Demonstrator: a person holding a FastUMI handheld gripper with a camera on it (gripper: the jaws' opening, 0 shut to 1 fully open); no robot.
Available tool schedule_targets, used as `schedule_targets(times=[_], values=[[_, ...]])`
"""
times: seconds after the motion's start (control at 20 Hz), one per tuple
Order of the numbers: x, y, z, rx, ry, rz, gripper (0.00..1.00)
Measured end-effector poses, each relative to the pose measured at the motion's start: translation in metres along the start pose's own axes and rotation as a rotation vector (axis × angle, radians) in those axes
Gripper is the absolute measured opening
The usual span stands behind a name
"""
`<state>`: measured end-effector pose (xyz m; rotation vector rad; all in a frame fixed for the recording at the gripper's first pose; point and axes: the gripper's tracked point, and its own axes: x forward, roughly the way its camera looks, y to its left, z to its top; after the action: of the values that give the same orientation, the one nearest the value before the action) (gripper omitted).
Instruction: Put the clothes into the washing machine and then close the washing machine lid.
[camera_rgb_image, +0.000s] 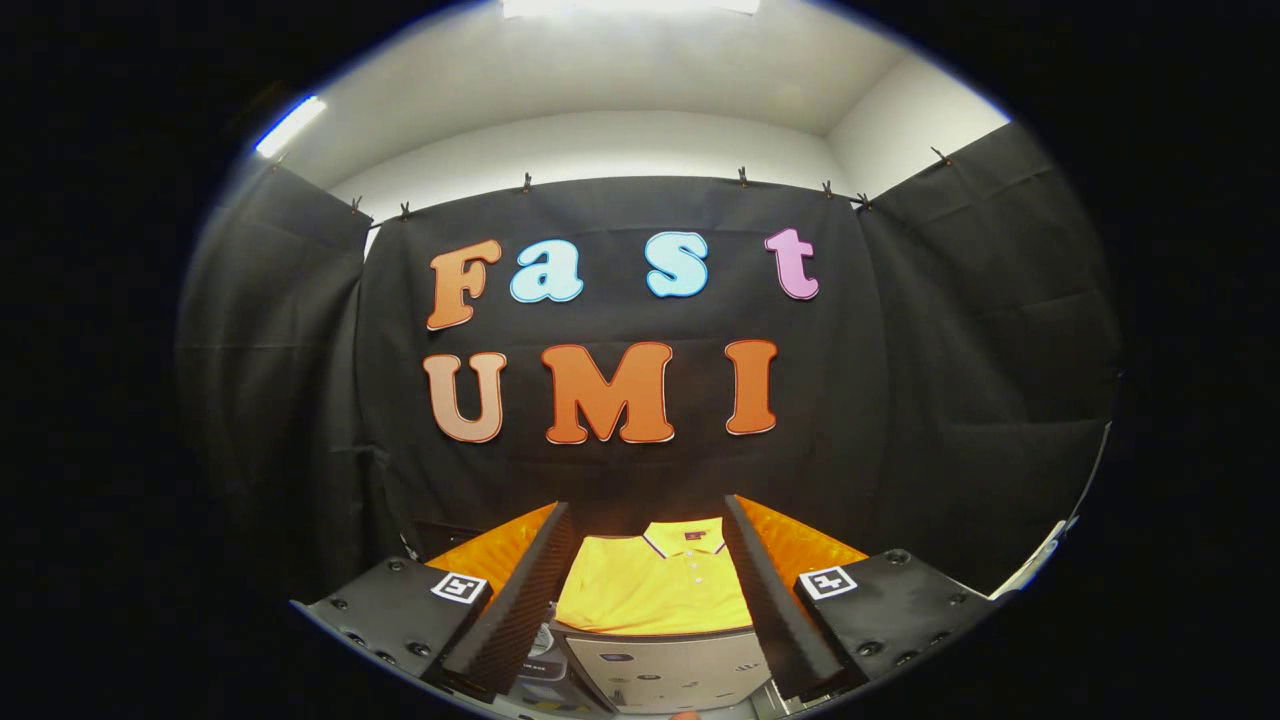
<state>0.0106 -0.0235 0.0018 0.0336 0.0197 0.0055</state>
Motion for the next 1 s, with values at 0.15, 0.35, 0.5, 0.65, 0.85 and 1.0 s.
schedule_targets(times=[0.15,0.35,0.5,0.65,0.85,1.0], values=[[0.009,-0.002,-0.002,0.004,0.010,0.006,0.97],[0.028,-0.013,-0.004,0.002,0.030,-0.006,0.98],[0.048,-0.020,-0.009,0.001,0.051,-0.004,0.97],[0.071,-0.028,-0.020,0.001,0.086,-0.003,0.97],[0.110,-0.038,-0.050,0.050,0.156,0.007,0.98],[0.143,-0.048,-0.076,0.054,0.214,0.008,0.97]])
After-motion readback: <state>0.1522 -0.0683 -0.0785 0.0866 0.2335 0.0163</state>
